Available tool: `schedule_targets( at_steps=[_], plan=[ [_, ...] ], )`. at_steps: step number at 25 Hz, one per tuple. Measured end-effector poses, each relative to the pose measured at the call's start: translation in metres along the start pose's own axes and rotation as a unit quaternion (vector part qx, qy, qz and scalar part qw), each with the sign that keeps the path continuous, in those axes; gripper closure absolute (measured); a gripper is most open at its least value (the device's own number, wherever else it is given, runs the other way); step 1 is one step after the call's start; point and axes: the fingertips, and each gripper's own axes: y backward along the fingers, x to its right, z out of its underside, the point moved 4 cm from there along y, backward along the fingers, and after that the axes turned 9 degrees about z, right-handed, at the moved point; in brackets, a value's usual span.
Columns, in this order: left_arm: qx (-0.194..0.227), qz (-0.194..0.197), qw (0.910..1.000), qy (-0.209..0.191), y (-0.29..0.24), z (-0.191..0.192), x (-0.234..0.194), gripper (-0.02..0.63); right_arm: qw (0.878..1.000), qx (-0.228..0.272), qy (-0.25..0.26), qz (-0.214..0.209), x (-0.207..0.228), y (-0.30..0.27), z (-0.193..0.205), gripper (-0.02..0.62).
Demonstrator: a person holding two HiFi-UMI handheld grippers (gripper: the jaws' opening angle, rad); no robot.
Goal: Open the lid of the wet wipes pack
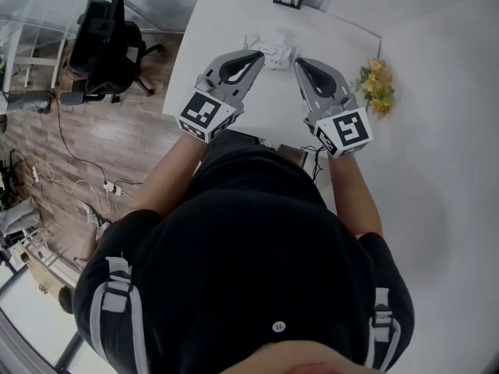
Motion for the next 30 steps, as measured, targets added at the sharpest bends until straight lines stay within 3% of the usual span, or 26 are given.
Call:
schedule_targets(
  at_steps=[15,30],
  plan=[
    [0.025,0.017,0.9995,-0.009,0.007,-0.018,0.019,0.598,0.999,0.043,0.017,0.005,-0.013,0.024,-0.021,0.584],
    [0.023,0.023,0.9994,-0.011,0.014,-0.008,0.028,0.598,0.999,0.04,0.019,0.005,-0.017,0.031,-0.011,0.584]
  ],
)
